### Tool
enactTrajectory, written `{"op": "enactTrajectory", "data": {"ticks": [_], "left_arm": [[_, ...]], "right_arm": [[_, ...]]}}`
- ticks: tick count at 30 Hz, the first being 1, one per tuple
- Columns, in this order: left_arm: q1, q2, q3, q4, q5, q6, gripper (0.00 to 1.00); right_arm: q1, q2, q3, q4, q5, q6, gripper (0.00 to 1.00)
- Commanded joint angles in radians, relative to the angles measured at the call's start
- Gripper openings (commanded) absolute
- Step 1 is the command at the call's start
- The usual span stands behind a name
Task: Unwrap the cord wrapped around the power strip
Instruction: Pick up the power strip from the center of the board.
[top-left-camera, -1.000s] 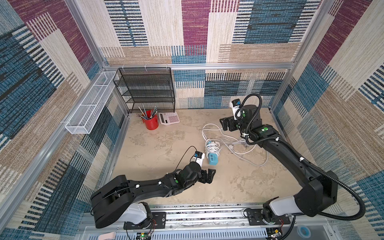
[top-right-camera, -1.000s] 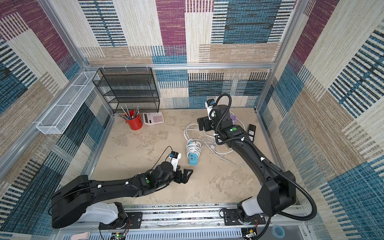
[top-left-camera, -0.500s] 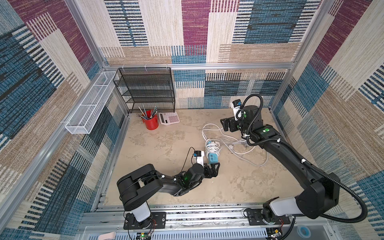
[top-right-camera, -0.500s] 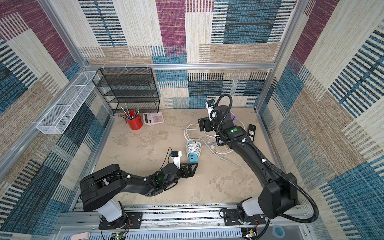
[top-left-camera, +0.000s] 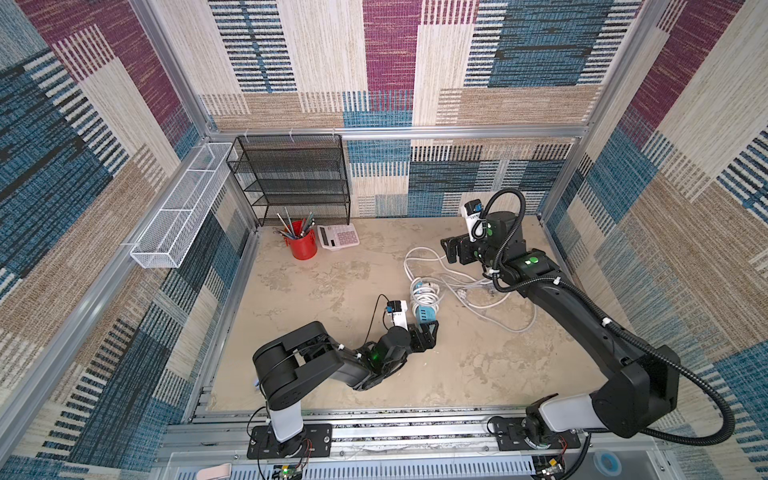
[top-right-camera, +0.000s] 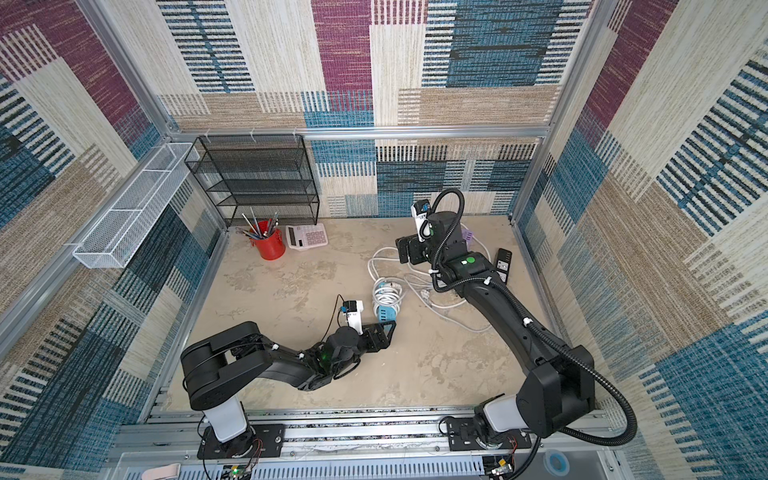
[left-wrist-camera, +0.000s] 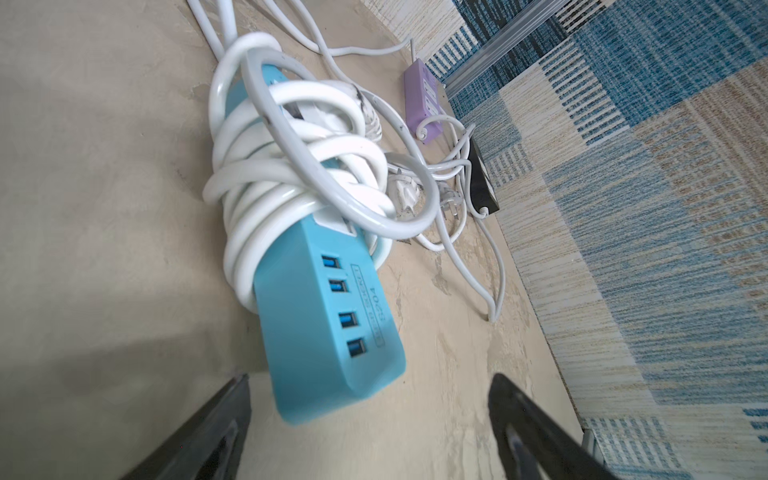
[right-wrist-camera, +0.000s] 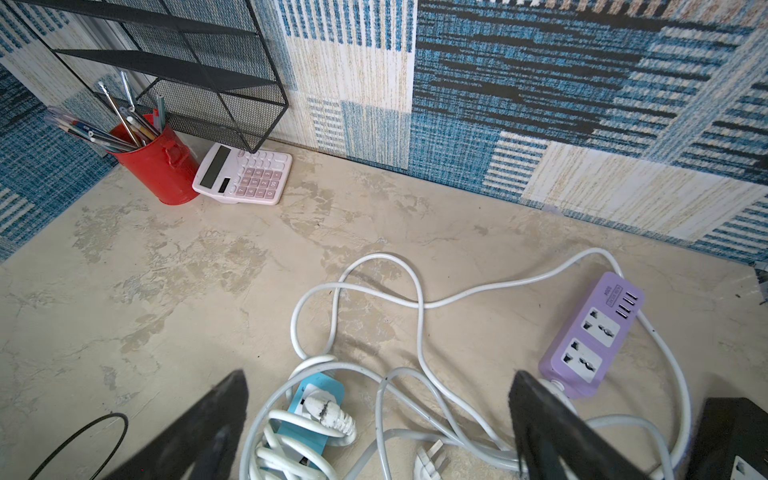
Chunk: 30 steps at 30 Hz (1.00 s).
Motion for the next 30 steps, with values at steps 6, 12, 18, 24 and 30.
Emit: {"op": "enactTrajectory", "data": {"ticks": [6, 12, 18, 24, 30], "left_arm": [[0.015, 0.049, 0.023, 0.105, -0.002, -0.032, 0.84], [0.021, 0.078, 0.047, 0.117, 0.020, -0.052, 0.80], [0.021, 0.091, 0.050, 0.111, 0.022, -0.056, 0.70], [0.021, 0.119, 0.053, 0.122, 0.031, -0.064, 0.60], [0.036, 0.106, 0.039, 0.132, 0.039, -0.058, 0.25]], "right_arm": [[0.001, -0.017, -0.009, 0.017, 0.011, -0.001, 0.98], [0.001, -0.019, -0.013, 0.020, 0.012, -0.001, 0.98], [0.001, -0.018, -0.014, 0.024, 0.015, -0.005, 0.98], [0.001, -0.021, -0.016, 0.028, 0.015, -0.005, 0.98], [0.001, -0.026, -0.022, 0.031, 0.017, -0.005, 0.98]]}}
